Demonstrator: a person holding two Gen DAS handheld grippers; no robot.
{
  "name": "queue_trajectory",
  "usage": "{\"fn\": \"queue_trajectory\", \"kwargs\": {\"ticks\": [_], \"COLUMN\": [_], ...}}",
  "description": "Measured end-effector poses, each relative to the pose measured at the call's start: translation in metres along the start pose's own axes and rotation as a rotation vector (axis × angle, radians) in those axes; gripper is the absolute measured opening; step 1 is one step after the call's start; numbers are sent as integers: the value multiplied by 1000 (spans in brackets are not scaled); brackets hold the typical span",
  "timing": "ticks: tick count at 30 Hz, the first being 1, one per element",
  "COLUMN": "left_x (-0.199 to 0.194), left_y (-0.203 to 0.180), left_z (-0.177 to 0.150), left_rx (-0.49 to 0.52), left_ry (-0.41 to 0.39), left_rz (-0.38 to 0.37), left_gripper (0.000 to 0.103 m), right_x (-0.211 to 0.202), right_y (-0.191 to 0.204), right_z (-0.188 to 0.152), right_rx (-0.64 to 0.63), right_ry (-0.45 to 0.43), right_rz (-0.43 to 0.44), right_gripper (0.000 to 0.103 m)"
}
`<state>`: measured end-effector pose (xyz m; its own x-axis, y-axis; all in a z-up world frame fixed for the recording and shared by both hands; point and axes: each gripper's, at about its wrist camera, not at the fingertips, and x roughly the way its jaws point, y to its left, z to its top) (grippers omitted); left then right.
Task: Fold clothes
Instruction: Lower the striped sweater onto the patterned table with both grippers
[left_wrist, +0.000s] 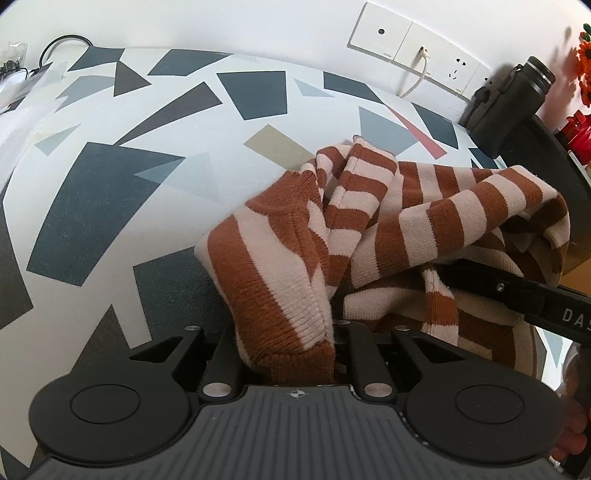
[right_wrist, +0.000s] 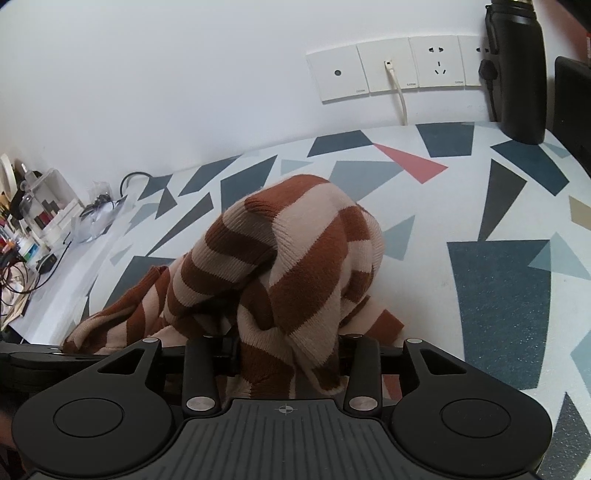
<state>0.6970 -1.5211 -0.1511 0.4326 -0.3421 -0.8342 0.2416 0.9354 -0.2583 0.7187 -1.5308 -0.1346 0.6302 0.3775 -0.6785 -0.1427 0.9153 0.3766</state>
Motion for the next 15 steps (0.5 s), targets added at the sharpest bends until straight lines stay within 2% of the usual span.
{"fn": "queue_trajectory", "kwargs": {"ticks": [6, 15], "left_x": [2, -2], "left_y": [-1, 28], "left_z": [1, 7], "left_rx": [24, 7], "left_ry": [-4, -3], "left_rz": [-9, -82], "left_gripper": [16, 23], "right_x": [1, 11], "right_y": [-9, -4], "right_z": [0, 10], "right_rx": [39, 86], "right_ry": [-7, -28], "right_rz": [15, -81], "right_gripper": [34, 34]}}
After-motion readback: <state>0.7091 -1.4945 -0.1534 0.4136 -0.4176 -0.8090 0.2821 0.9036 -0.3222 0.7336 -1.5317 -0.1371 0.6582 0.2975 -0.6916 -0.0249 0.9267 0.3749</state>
